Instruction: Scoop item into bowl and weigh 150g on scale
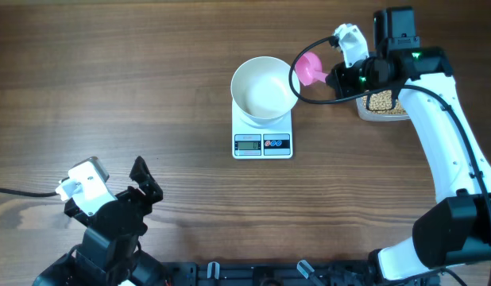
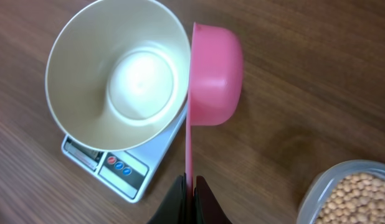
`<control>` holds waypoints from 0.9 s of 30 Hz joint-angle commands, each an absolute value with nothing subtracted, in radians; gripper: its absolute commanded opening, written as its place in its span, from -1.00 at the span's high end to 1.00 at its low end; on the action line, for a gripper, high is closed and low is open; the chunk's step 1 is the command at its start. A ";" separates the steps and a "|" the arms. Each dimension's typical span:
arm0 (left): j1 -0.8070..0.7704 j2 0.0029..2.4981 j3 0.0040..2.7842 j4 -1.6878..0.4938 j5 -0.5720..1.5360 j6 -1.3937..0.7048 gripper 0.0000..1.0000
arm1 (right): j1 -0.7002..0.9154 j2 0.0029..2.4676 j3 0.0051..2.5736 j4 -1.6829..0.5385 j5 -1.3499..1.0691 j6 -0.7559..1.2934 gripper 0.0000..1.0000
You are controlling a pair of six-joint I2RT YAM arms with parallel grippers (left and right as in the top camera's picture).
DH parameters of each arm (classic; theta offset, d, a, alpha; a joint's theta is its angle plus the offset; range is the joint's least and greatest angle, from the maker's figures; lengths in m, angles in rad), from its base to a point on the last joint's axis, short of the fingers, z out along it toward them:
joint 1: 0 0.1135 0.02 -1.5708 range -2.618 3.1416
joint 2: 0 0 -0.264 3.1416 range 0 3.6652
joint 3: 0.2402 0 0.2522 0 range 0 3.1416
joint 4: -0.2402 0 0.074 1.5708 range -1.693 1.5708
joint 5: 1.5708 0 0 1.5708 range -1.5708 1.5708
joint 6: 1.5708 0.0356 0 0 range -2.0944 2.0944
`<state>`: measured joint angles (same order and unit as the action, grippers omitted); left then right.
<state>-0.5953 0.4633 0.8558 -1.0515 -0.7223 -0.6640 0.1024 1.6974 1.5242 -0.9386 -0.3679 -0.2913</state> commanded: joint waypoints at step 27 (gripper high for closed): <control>-0.591 0.460 0.851 -1.053 -0.750 -0.659 -1.00 | 0.113 1.710 1.516 -0.942 -0.301 -0.276 0.91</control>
<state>-0.5953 0.4633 0.8558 -1.0515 -0.7288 -0.6640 0.1074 1.6981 1.5196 -0.9497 -0.3470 -0.2886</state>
